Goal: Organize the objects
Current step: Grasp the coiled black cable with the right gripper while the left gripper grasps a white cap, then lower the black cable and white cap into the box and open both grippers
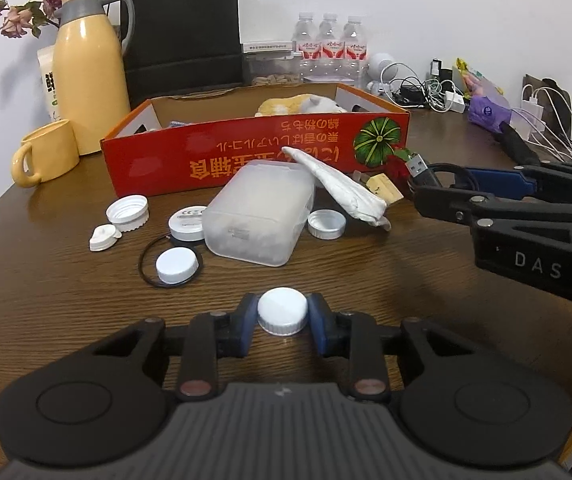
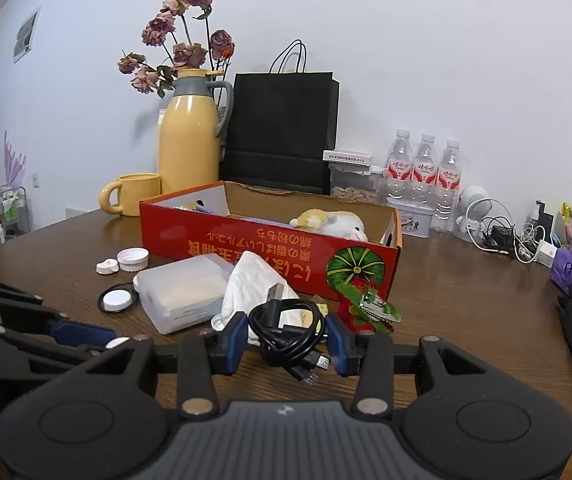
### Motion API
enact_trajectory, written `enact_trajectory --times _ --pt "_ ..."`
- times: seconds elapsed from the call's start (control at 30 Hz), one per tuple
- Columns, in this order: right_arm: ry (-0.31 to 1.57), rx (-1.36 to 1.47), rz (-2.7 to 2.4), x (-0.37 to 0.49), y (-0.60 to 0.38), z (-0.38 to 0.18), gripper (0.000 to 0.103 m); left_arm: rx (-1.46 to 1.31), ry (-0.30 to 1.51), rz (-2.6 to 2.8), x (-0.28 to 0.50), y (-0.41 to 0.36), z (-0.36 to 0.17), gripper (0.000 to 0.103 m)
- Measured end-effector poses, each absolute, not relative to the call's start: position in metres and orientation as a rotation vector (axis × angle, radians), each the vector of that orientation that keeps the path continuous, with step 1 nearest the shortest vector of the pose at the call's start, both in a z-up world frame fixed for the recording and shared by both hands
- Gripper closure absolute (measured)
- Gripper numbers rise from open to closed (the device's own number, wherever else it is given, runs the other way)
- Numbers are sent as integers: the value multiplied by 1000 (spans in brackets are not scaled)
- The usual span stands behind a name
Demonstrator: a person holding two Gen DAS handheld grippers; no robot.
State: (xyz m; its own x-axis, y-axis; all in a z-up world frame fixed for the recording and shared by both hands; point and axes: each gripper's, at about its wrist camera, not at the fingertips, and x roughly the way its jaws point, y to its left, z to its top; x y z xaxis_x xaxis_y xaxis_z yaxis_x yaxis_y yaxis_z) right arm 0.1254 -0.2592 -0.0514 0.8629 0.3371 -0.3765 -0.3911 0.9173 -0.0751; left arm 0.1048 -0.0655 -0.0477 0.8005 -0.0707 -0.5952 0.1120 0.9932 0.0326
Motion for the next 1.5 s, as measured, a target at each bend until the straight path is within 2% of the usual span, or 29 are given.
enact_trajectory --times 0.33,0.67,1.13,1.5 --pt "371 -158 387 126 -259 -51 62 55 606 -86 101 -63 -42 74" --pt "338 -163 402 133 -251 -47 62 27 490 -55 110 -49 -12 74" --pt "230 -171 388 197 -220 -3 62 -16 300 -12 175 -34 46 74" --pt "269 -119 341 270 -203 3 62 -43 285 19 236 -31 50 74"
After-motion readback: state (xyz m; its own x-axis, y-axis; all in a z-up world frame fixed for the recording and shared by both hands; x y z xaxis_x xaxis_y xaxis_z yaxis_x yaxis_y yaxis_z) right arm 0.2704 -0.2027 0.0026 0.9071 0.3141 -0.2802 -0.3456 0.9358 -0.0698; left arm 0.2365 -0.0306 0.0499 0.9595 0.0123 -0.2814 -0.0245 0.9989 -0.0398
